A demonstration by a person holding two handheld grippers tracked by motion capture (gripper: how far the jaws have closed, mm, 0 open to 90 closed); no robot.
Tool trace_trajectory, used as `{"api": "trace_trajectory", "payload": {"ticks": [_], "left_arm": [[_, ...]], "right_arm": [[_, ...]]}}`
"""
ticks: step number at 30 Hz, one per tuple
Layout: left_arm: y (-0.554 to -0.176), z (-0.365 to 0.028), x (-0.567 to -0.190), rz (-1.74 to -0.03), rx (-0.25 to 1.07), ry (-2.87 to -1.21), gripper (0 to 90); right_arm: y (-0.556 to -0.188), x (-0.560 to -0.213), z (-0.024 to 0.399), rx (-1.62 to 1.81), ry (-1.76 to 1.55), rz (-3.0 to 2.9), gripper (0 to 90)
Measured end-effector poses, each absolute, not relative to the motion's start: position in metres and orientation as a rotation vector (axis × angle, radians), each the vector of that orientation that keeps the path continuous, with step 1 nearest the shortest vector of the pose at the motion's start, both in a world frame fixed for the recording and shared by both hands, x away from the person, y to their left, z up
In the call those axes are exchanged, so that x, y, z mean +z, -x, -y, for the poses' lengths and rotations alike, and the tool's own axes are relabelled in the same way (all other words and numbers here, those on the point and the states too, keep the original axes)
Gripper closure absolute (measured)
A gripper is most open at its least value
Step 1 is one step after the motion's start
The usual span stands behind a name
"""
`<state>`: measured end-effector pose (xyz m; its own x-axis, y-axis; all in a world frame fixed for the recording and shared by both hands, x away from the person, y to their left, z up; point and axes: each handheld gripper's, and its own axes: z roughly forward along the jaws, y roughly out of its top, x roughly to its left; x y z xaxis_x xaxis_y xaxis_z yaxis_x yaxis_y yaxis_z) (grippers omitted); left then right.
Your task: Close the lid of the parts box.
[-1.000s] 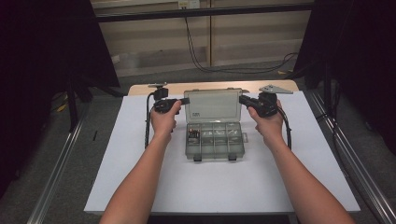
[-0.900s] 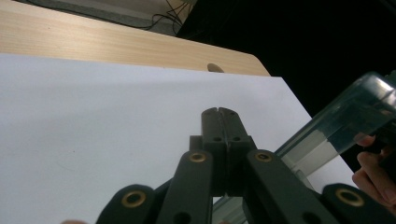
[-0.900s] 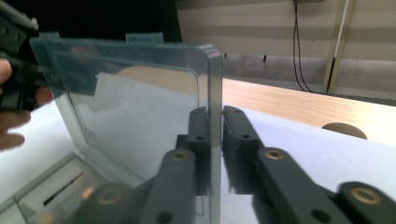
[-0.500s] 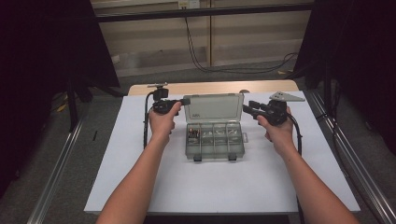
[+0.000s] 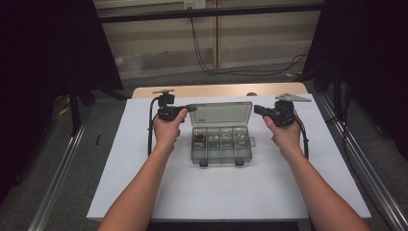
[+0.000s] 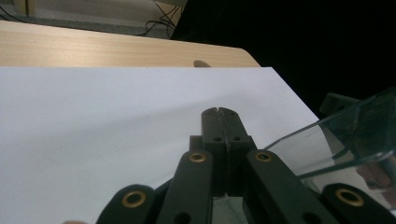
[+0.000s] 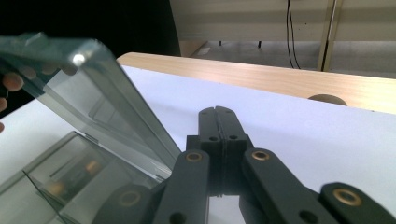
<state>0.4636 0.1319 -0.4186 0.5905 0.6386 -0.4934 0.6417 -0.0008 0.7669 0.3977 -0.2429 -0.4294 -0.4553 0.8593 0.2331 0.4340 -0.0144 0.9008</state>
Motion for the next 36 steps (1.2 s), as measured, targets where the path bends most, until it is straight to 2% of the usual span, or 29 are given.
{"api": "trace_trajectory", "payload": {"ticks": [14,36], "left_arm": [[-0.442,-0.134,-0.420,-1.040,0.027,-1.697,90.0],[-0.399,-0.134,-0.414,-0.951,0.122,-1.753,90.0]], "right_arm": [[-0.383,-0.416,0.233,1.486,-1.313,-1.877,90.0],[-0.339,-0.418,0.218,1.502,-1.210,-1.910,90.0]]}}
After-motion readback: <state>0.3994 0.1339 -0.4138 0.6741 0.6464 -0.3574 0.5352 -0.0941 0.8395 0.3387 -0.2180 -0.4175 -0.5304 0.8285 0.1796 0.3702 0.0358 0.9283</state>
